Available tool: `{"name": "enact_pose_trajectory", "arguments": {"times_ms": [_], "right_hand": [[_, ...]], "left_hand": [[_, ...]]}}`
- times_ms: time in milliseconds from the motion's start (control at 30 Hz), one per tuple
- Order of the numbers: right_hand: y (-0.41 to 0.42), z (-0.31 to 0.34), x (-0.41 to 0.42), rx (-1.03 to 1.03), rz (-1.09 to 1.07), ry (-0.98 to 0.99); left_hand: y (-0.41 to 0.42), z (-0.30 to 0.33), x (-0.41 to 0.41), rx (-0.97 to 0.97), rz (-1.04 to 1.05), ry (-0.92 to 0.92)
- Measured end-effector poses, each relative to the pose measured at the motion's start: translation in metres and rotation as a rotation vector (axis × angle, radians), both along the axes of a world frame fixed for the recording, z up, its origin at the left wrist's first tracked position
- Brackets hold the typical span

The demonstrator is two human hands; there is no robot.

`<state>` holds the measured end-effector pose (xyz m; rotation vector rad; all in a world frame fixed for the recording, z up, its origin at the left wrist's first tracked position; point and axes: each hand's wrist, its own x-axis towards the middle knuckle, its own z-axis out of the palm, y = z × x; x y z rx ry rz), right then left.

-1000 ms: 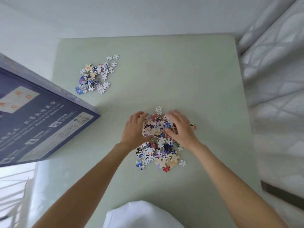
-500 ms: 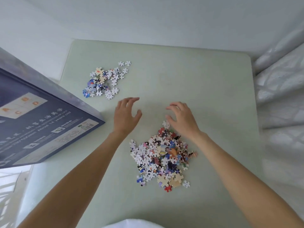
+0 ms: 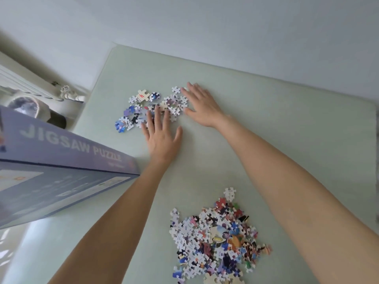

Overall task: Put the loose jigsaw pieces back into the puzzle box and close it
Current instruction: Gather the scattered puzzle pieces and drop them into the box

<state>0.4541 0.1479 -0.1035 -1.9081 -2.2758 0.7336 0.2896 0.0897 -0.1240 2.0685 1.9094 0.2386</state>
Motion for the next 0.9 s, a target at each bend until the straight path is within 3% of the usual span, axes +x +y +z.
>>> {"name": "enact_pose_trajectory", "arguments": {"times_ms": [100,200,333,467,600,733,900], "right_hand": [[0.004,-0.004,-0.001,0.032,0.079,0.015],[-0.034,-0.005,0.011,0.05,0.1,0.172],[-0.14,0.006,0.025,0.002,-0.066,0.325],[-0.252,0.022,0.013,-0.086,-0.172,0.35],[-0.32,0.03,-0.005,-0.152,-0.219,0.301],[-0.339,0.052,-0.02,0.016,-0.29,0.185],[-0.294,0.116,-0.073,0.062,-0.301,0.4]], "left_hand": [[-0.014,-0.001,0.002,0.058,-0.186,-0.046],[-0.038,0.003,-0.003,0.027,-0.37,-0.155],[-0.082,0.023,-0.008,-0.16,-0.628,-0.388],[-0.14,0.044,-0.015,-0.36,-0.775,-0.442],[-0.179,0.061,-0.027,-0.453,-0.65,-0.463],[-0.205,0.083,-0.059,-0.379,-0.47,-0.489],[-0.216,0.108,-0.134,-0.261,-0.058,-0.619]]}}
